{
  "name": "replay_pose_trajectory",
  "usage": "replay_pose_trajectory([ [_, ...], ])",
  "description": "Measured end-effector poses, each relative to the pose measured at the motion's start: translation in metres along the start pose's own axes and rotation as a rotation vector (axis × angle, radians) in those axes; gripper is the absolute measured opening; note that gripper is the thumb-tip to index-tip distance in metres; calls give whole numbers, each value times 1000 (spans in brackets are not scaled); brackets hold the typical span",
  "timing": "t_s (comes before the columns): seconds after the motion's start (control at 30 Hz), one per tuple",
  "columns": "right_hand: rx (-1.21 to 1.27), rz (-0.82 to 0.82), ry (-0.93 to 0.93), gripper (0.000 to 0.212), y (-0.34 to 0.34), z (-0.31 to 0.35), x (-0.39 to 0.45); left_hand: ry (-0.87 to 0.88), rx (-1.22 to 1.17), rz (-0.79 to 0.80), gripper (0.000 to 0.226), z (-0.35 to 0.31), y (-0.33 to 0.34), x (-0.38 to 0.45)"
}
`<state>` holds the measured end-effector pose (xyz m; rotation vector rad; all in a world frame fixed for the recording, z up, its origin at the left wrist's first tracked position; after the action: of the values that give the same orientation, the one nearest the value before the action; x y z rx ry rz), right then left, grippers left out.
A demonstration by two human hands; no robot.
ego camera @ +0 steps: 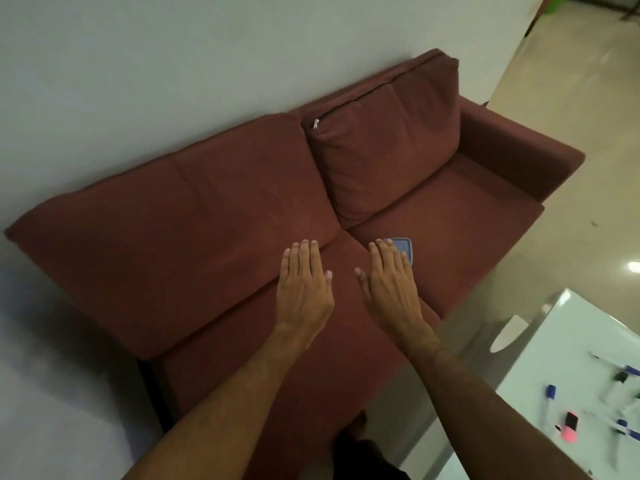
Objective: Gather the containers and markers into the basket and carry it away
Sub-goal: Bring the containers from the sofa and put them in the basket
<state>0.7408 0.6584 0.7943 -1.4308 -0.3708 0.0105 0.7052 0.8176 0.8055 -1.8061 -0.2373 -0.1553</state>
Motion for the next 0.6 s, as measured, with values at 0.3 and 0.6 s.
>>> replay_pose_trajectory([
  [0.3,-7,127,-14,60,94,-98,122,-51,-8,69,60,-41,125,123],
  [0.6,86,254,19,61,217,-218,220,-227,-37,234,60,-90,282,218],
])
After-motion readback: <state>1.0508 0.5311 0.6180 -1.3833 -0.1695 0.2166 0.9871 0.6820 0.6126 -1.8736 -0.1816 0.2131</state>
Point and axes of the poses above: each hand's wrist, its own x-axis towards the middle knuckle, its own y-axis out of the palm, z = x × y, the point moved 6 cm from there along x, towards the middle knuckle, and after that the axes turned 6 degrees about -x, right-handed, at the moved point
